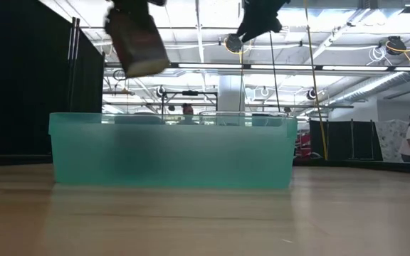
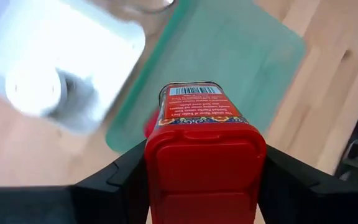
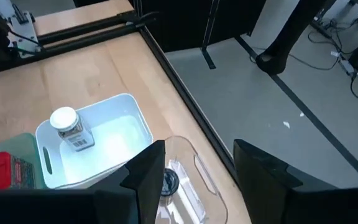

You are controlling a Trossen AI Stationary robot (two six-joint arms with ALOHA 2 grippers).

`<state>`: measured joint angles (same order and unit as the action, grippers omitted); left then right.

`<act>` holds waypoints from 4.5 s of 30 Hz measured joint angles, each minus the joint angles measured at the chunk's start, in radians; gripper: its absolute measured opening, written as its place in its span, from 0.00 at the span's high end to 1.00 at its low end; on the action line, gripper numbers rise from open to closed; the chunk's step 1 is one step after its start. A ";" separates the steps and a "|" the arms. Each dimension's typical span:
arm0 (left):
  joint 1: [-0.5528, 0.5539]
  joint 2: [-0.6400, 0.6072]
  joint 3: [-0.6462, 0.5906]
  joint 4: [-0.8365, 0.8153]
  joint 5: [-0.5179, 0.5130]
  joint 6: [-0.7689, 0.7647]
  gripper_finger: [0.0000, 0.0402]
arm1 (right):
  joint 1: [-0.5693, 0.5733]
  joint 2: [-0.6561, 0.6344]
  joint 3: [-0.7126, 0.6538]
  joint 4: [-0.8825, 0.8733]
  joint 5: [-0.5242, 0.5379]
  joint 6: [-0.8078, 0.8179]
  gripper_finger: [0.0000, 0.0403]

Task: Sort spices by type
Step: Put the red spice can into the green bin

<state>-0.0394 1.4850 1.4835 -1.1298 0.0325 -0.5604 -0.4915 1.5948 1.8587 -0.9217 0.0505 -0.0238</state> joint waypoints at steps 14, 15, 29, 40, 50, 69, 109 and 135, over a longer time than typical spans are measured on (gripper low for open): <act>-0.005 0.125 0.040 -0.131 0.120 0.455 0.45 | 0.000 0.000 0.000 -0.066 0.000 0.052 0.57; -0.013 0.124 0.040 -0.115 0.120 0.440 0.45 | 0.000 0.000 0.000 -0.069 0.000 0.057 0.57; -0.081 0.195 0.040 0.001 0.099 0.384 0.45 | -0.006 0.000 0.000 -0.212 0.004 0.054 0.57; -0.160 0.214 0.040 -0.030 0.044 0.300 0.45 | -0.014 0.000 0.000 -0.341 0.020 0.044 0.57; -0.179 0.288 0.040 -0.020 0.043 0.302 0.45 | -0.027 -0.035 0.000 -0.425 0.067 0.023 0.57; -0.177 0.362 0.040 0.027 0.018 0.384 0.45 | -0.039 -0.069 0.000 -0.413 0.080 -0.015 0.57; -0.172 0.265 0.217 -0.140 -0.087 0.364 0.50 | -0.037 -0.069 0.000 -0.379 -0.065 -0.013 0.59; -0.253 -0.223 0.212 0.016 -0.578 0.327 0.99 | 0.632 0.073 0.000 0.006 0.040 0.705 0.99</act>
<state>-0.2925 1.2623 1.6955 -1.1133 -0.5459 -0.2329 0.1404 1.6681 1.8591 -0.9155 0.0907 0.6814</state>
